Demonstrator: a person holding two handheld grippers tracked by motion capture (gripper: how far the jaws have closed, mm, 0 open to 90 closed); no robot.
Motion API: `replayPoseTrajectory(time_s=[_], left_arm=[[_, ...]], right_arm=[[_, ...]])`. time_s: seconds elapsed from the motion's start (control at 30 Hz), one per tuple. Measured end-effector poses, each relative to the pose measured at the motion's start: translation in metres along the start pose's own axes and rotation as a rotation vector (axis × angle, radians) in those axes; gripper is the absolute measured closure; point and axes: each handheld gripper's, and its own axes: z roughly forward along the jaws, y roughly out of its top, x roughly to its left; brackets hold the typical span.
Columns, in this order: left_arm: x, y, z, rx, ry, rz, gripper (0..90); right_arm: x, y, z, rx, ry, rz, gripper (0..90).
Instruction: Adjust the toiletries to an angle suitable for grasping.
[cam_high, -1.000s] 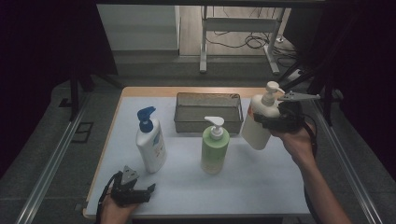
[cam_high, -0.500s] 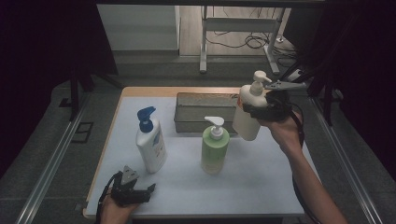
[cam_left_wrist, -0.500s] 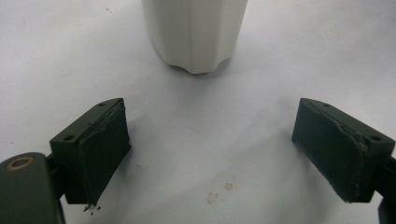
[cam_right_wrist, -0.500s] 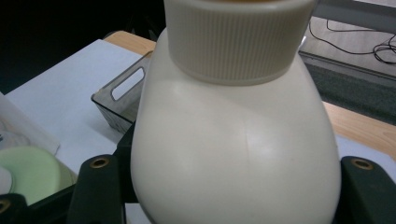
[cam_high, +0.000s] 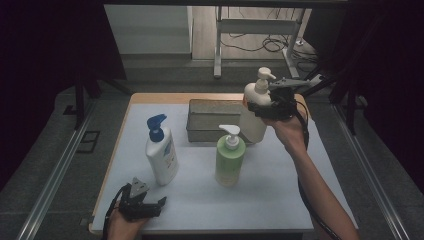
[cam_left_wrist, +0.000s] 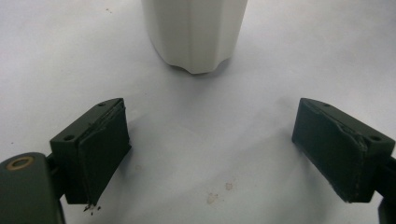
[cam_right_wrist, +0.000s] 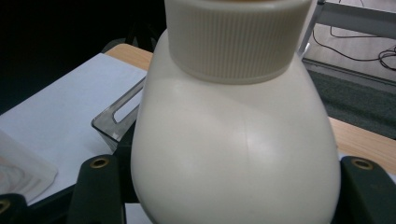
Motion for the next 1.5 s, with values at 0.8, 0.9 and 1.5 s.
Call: replayPoseTrajectory(time_s=[0.8, 0.9, 1.5], left_arm=[[0.0, 0.0, 0.0, 0.004, -0.002, -0.002, 10.6], [0.0, 0.0, 0.0, 0.004, -0.002, -0.001, 10.6], [0.0, 0.0, 0.0, 0.004, -0.002, 0.001, 10.6]], right_arm=[[0.016, 0.022, 0.06, -0.041, -0.027, 0.002, 36.5], [0.017, 0.023, 0.068, -0.043, -0.033, -0.001, 36.5], [0.027, 0.023, 0.106, -0.045, -0.04, -0.018, 36.5]])
